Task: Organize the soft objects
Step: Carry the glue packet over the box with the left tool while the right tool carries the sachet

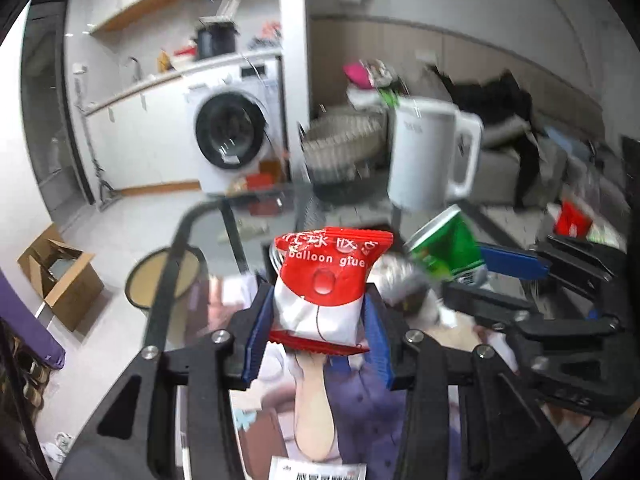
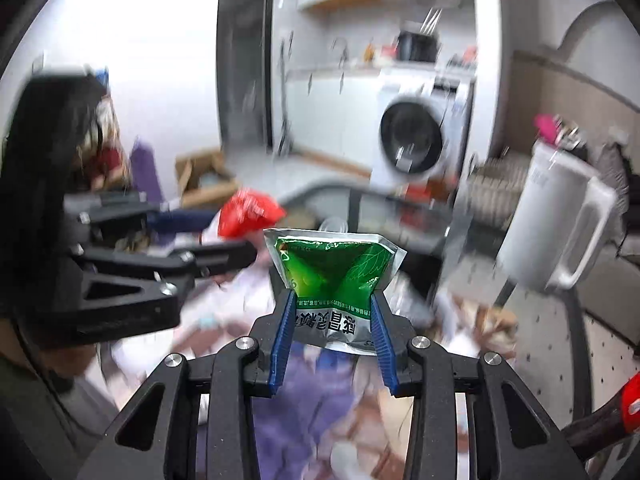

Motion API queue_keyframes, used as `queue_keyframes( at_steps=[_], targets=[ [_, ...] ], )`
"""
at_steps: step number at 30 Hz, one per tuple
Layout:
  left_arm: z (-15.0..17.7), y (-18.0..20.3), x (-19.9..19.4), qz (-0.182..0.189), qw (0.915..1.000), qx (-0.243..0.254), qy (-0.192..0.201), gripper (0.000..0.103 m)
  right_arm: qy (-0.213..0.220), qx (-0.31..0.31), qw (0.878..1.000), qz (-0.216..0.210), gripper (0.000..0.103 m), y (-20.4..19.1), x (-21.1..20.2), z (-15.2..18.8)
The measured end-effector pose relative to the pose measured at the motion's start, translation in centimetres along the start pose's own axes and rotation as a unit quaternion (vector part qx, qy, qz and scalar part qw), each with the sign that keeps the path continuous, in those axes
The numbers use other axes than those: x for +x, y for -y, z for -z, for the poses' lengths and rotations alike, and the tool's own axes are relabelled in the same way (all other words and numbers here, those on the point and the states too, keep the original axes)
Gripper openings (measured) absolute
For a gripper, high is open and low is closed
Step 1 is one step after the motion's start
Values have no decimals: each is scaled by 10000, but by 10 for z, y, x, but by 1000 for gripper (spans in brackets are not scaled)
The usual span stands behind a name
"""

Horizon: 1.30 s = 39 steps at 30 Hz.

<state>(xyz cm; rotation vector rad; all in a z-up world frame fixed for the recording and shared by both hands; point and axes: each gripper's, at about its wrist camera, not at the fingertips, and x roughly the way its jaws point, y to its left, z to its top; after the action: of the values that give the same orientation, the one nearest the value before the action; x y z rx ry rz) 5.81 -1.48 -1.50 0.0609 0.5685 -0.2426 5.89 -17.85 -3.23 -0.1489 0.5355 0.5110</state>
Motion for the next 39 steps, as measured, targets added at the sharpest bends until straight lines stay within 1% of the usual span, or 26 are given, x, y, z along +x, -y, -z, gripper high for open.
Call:
queue_keyframes(
  at_steps=[1,3,5,8,9,12,15,19,22,26,28,30,32,35,37,39],
  targets=[
    [-3,-2,-6,-34,9999,-60,154,42,289,-2,9996,51,37,-1,-9,-4],
    [-10,-6,-18,-84,9986,-208,471,42,710,-47,9972,228,37,-4,-24,-12],
    [-15,-11,-31,-146,9961,-367,789,43,1015,-7,9944,302,37,-8,-35,-18],
    [-21,-15,-47,-42,9920,-455,1173,43,1466,58,9886,337,37,-8,-52,-24],
    [-22,-16,-52,-93,9902,-464,1313,43,1522,44,9876,378,37,-8,-57,-24],
    [-26,-18,-58,-204,9881,-436,1463,43,1599,23,9864,365,37,-7,-62,-30],
    [-33,-23,-57,-223,9875,-508,1476,43,1633,57,9858,387,37,-5,-60,-33],
    [-42,-30,-47,-338,9862,-591,1510,43,1679,99,9850,395,37,-5,-53,-37],
    [-51,-35,-34,-400,9854,-723,1491,43,1713,118,9842,440,37,-2,-42,-44],
    [-59,-43,-12,-387,9855,-874,1404,43,1763,331,9825,509,37,5,-31,-57],
    [-61,-44,-2,-381,9855,-886,1400,43,1710,401,9834,454,37,10,-22,-62],
    [-62,-43,9,-536,9856,-811,1381,43,1725,493,9821,572,37,15,-13,-67],
    [-63,-42,22,-554,9869,-809,1283,43,1659,467,9833,584,37,19,-2,-70],
    [-65,-43,42,-479,9892,-888,1066,43,1384,403,9886,438,37,23,21,-75],
    [-64,-45,58,-532,9905,-946,843,43,1203,461,9907,444,37,29,35,-77],
    [-62,-46,71,-478,9918,-1013,623,43,957,510,9932,416,37,33,49,-76]
  ],
)
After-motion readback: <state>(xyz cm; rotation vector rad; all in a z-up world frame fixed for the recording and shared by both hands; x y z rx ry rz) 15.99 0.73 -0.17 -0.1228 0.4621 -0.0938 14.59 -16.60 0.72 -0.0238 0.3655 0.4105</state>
